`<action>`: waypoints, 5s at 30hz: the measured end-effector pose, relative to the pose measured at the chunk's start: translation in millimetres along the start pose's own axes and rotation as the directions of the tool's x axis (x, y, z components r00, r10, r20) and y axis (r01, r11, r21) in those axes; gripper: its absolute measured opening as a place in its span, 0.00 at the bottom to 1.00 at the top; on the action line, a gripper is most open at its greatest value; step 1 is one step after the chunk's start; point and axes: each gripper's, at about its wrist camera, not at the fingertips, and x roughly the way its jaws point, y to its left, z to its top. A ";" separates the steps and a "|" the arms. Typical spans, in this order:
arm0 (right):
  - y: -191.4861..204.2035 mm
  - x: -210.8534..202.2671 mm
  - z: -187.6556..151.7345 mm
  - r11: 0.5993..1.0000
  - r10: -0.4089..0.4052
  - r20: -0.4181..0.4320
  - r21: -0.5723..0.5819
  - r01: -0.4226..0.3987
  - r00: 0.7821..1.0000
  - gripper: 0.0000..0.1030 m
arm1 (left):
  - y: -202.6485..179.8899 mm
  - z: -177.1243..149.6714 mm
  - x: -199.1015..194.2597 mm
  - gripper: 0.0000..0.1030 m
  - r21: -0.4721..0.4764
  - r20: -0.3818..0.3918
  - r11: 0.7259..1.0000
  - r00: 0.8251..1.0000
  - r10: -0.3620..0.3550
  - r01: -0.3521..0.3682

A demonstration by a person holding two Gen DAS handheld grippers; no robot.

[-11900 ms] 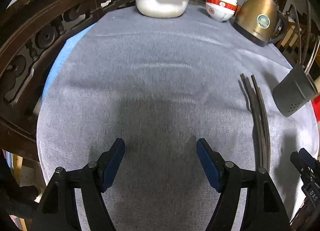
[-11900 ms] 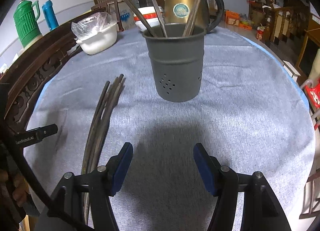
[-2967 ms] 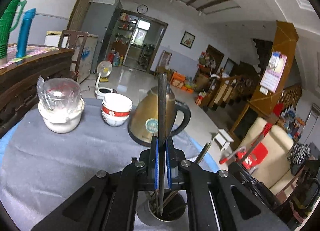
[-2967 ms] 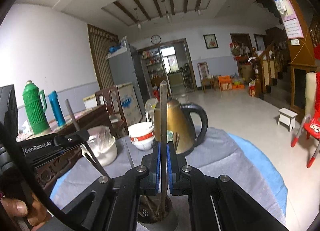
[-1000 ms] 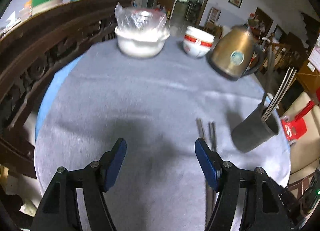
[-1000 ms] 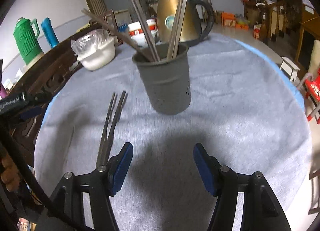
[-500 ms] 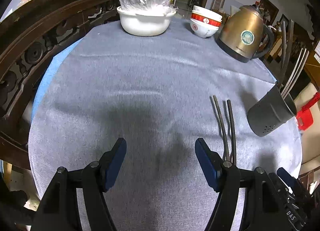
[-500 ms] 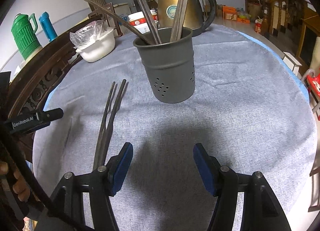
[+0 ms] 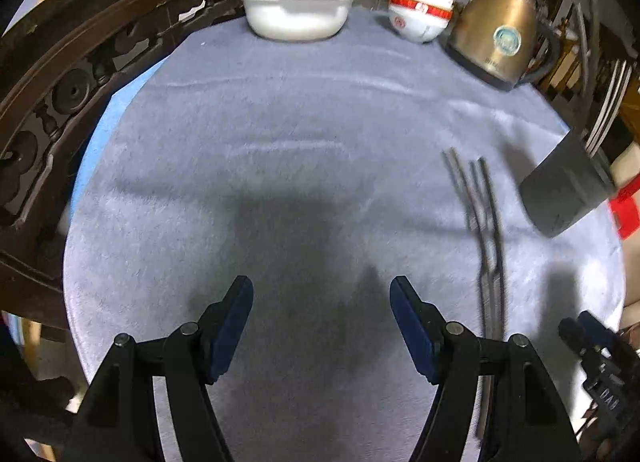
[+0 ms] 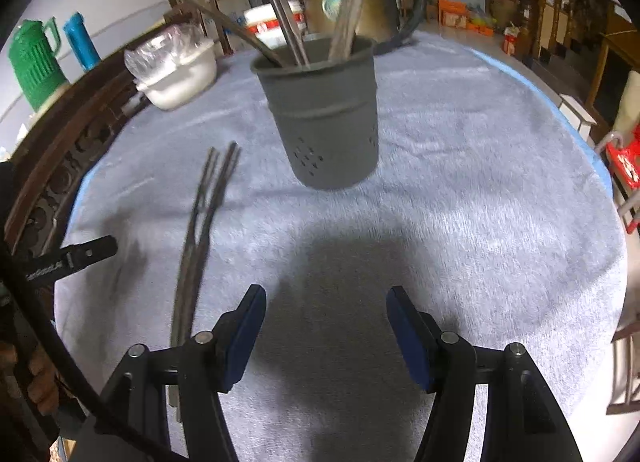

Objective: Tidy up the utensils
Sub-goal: 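Move both open tools back over the remaining chopsticks on the cloth, then grasp one dark chopstick with the right tool while the left tool grasps another, then lift both held chopsticks upright and carry them toward the grey cup, then lower both chopsticks into the grey cup and open both tools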

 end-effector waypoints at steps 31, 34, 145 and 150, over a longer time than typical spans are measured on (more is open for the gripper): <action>69.4 58.4 47.2 0.982 0.185 -0.193 -0.011 -0.191 0.964 0.07 | -2.8 -18.6 8.9 0.80 0.070 -0.025 0.997 0.999 0.036 -0.034; 64.9 53.9 44.9 0.984 0.163 -0.206 -0.042 -0.175 0.965 0.07 | -2.1 -14.0 9.5 0.80 0.053 -0.046 0.998 0.999 0.025 -0.023; 12.9 -130.9 -24.8 0.994 0.062 0.585 -0.110 0.003 0.809 0.07 | 30.0 -8.3 -114.9 0.06 -0.044 0.444 0.983 0.885 -0.142 0.179; 5.6 -136.7 -30.6 0.997 0.066 0.573 -0.070 -0.031 0.817 0.07 | 37.1 -17.1 -120.3 0.06 -0.073 0.438 0.976 0.886 -0.152 0.204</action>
